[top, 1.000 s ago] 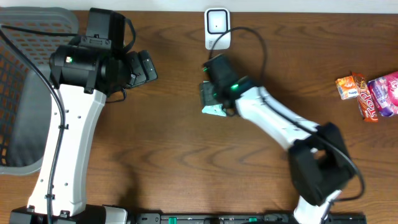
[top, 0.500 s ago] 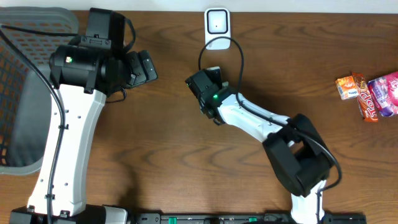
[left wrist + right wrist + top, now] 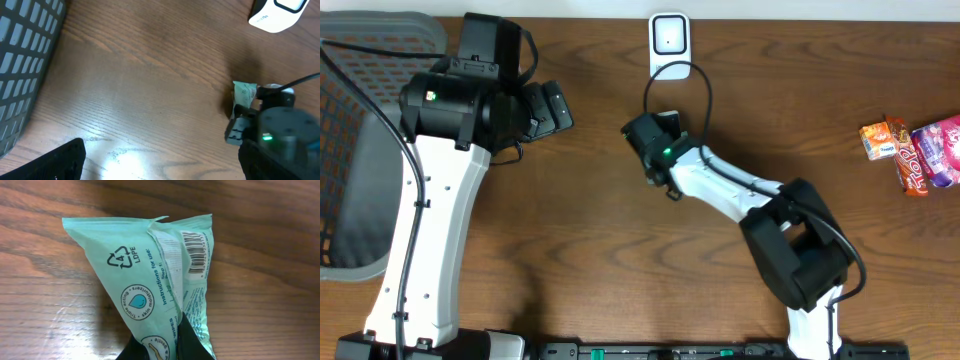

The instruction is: Scan the item barcode

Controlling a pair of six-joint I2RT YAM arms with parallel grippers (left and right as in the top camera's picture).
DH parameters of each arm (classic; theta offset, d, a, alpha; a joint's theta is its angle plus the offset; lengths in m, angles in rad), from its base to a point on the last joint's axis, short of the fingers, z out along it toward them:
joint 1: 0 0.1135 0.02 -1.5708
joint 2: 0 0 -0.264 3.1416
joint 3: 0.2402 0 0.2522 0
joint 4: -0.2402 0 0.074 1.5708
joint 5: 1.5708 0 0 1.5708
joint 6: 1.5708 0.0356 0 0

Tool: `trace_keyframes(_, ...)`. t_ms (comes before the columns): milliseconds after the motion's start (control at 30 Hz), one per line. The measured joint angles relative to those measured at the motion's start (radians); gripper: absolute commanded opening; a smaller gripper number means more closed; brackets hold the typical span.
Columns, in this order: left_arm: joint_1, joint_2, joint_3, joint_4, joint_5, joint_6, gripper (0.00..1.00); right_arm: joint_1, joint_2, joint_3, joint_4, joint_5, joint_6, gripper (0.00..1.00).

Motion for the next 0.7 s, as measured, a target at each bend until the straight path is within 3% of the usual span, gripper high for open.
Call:
trace_keyframes(433, 0.000, 0.000, 0.000, 0.000, 0.000, 0.000, 0.98, -0.312, -0.040, -0.033, 0.094, -1.104, -0.017, 0.01)
trace_keyframes(700, 0.000, 0.000, 0.000, 0.000, 0.000, 0.000, 0.98, -0.454, -0.040, -0.195, 0.181, -1.426, -0.024, 0.01)
